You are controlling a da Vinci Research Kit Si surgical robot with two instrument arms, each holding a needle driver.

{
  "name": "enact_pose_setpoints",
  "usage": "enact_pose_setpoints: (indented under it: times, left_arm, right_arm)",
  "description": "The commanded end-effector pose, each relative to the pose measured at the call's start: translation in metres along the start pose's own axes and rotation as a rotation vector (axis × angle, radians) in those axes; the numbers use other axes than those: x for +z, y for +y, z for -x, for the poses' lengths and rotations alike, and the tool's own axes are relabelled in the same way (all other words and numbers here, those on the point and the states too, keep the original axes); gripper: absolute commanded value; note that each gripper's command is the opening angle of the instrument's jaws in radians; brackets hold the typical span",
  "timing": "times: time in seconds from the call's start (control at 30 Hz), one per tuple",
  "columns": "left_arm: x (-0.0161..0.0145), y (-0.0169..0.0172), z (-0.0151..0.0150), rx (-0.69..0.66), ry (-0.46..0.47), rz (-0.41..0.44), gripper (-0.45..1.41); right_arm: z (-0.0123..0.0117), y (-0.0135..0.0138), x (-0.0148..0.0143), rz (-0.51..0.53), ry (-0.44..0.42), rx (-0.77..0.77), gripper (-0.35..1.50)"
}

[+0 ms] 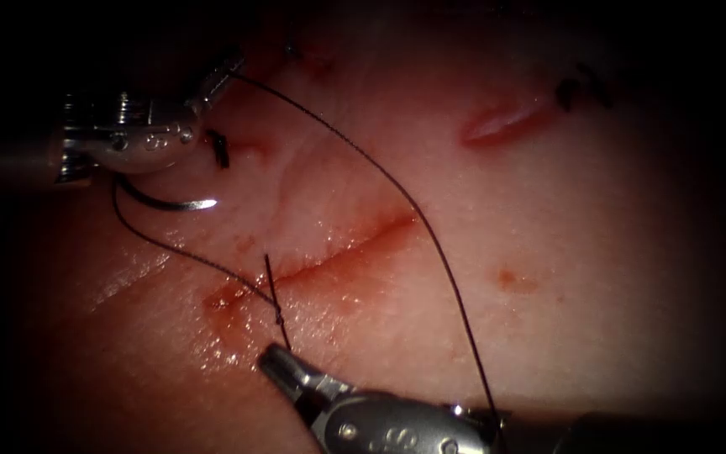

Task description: Wound Closure

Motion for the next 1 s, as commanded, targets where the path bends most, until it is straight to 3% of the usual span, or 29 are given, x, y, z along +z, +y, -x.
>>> enact_pose_setpoints:
  times: [0.03, 0.7, 1.0]
  left_arm:
    - [0.0008, 0.0001, -0.0001, 0.000, 0.001, -0.002, -0.45]
    - [0.0008, 0.0001, -0.0001, 0.000, 0.001, -0.002, -0.45]
    - [0.0008, 0.0001, -0.0001, 0.000, 0.001, -0.002, -0.45]
  right_arm:
    - [0.0000, -0.0006, 0.0008, -0.001, 0.002, 0.001, -0.35]
    - [-0.0001, -0.0006, 0.0010, -0.016, 0.010, -0.004, -0.35]
    - [0.0000, -0.0012, 0.0014, -0.014, 0.016, 0.083, -0.35]
